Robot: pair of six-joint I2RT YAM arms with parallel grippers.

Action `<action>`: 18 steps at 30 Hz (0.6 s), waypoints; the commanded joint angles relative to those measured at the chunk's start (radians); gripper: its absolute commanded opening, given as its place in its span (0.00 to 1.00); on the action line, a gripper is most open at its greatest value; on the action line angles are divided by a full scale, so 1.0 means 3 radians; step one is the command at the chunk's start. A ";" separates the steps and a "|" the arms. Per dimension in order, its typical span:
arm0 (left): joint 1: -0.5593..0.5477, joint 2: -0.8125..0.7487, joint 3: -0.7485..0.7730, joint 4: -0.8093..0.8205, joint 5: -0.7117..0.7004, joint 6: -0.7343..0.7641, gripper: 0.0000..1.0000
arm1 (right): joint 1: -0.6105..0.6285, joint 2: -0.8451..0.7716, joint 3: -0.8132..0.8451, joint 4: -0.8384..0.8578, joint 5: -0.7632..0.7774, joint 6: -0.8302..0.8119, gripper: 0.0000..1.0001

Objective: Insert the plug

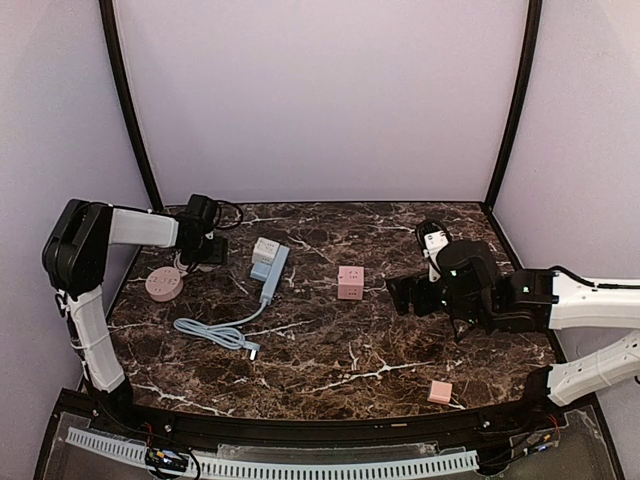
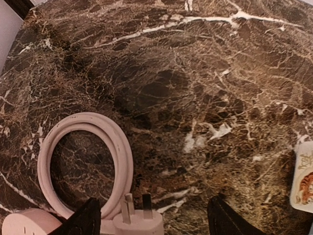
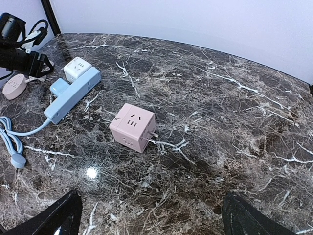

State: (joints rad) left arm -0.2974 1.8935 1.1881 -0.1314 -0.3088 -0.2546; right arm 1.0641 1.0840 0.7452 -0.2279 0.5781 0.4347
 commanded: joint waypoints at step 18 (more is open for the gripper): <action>0.0384 0.0747 0.0782 -0.0617 0.0637 0.0091 0.12 | -0.0025 -0.0008 -0.0081 0.0153 -0.0036 -0.0025 0.99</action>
State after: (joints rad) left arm -0.1871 2.0998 1.4193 -0.2478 -0.1703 -0.2230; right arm 1.0618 1.0859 0.7307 -0.2089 0.5678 0.4271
